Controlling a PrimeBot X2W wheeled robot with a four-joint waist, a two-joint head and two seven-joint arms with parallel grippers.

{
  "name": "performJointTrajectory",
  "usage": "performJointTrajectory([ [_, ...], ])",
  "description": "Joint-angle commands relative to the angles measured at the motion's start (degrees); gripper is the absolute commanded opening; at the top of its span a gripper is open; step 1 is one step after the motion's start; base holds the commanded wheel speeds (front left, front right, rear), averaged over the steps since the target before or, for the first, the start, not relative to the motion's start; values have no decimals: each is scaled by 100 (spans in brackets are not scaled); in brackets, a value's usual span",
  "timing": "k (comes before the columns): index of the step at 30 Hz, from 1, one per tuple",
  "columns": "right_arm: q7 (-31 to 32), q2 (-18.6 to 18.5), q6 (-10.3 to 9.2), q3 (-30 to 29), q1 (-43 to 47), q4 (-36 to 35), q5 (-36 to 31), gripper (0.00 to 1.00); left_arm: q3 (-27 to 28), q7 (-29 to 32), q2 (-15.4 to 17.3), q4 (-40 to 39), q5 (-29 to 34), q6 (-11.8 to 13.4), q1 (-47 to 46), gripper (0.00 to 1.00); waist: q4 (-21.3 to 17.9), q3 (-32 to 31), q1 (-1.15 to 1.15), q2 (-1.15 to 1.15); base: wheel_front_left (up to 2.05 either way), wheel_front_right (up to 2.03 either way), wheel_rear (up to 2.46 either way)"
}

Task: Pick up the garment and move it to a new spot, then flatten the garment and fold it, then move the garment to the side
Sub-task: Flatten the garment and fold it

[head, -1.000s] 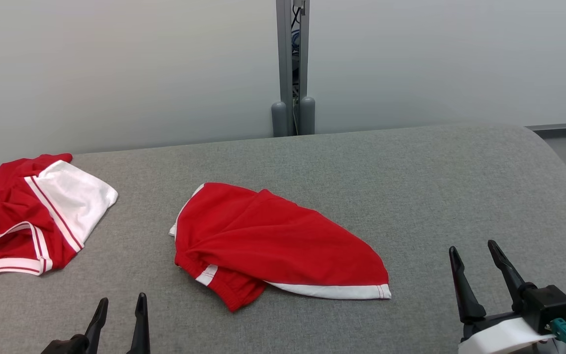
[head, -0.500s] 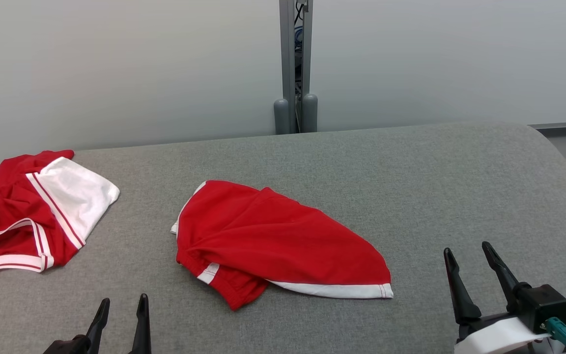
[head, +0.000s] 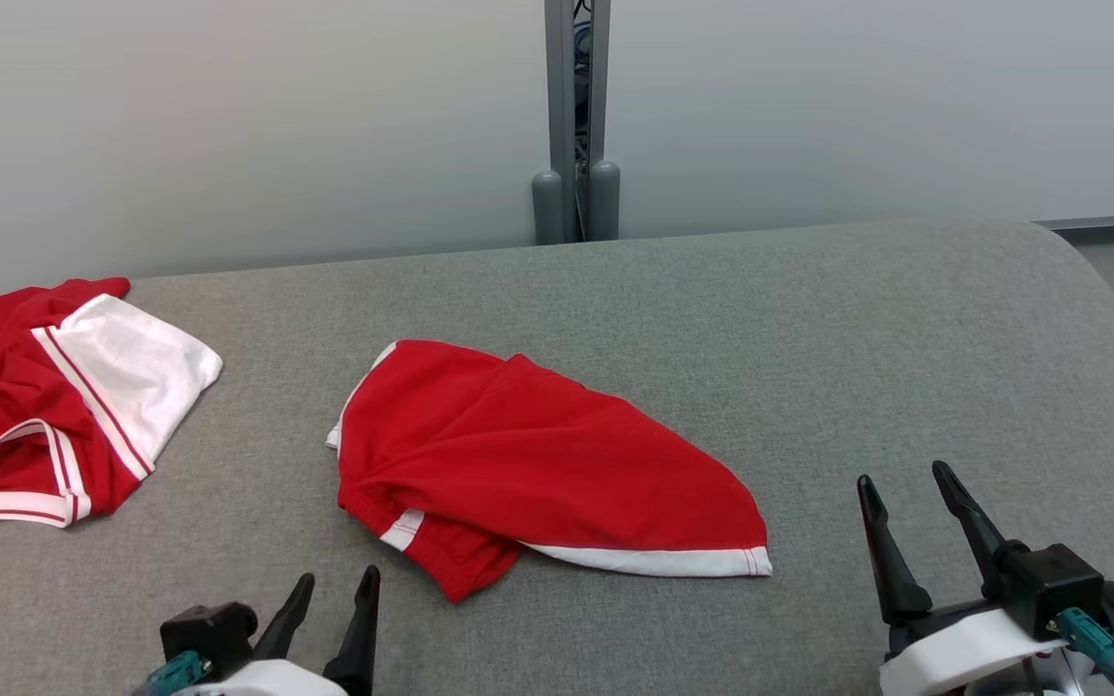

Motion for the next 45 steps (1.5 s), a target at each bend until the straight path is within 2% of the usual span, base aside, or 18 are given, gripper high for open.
performJointTrajectory([
  [1, -3, -33, -2, 21, -71, 24, -17, 100, -9, 83, -35, 114, -97, -76, -165, 100, -53, 50, 0, 0, 0, 0, 0],
  [6, -20, -35, -2, 123, -201, 43, -7, 100, -9, 328, -192, 578, -380, -254, -513, 100, -208, 243, 0, 0, 0, 0, 0],
  [19, -64, -33, -2, 106, -371, 95, -38, 100, 269, 239, -384, 1317, -897, -546, -1052, 100, -442, 539, 0, 0, 0, 0, 0],
  [23, -66, -33, -2, 98, -373, 111, -50, 100, 335, 194, -440, 1472, -1033, -633, -1124, 72, -481, 549, 0, 0, 0, 0, 0],
  [24, -65, -33, -2, 99, -368, 110, -54, 100, 334, 174, -442, 1505, -1030, -650, -1148, 50, -490, 545, 0, 0, 0, 0, 0],
  [25, -67, -33, -2, 98, -362, 108, -60, 100, 331, 160, -445, 1539, -1031, -650, -1171, 43, -497, 542, 0, 0, 0, 0, 0],
  [27, -71, -33, -2, 83, -347, 103, -74, 100, 320, 116, -464, 1582, -1055, -698, -1197, 20, -504, 532, 0, 0, 0, 0, 0],
  [31, -75, -33, -2, 63, -315, 118, -98, 100, 282, 62, -490, 1656, -1077, -749, -1244, 0, -494, 507, 0, 0, 0, 0, 0],
  [38, -15, -32, -2, 247, -320, 311, -26, 100, 166, -113, -487, 1713, -964, -841, -1300, 0, -414, 470, 0, 0, 0, 0, 0],
  [45, 300, -61, -2, 713, -505, 955, -81, 100, 47, -153, -373, 1470, -864, -884, -1180, 0, -242, 471, 0, 0, 0, 0, 0],
])
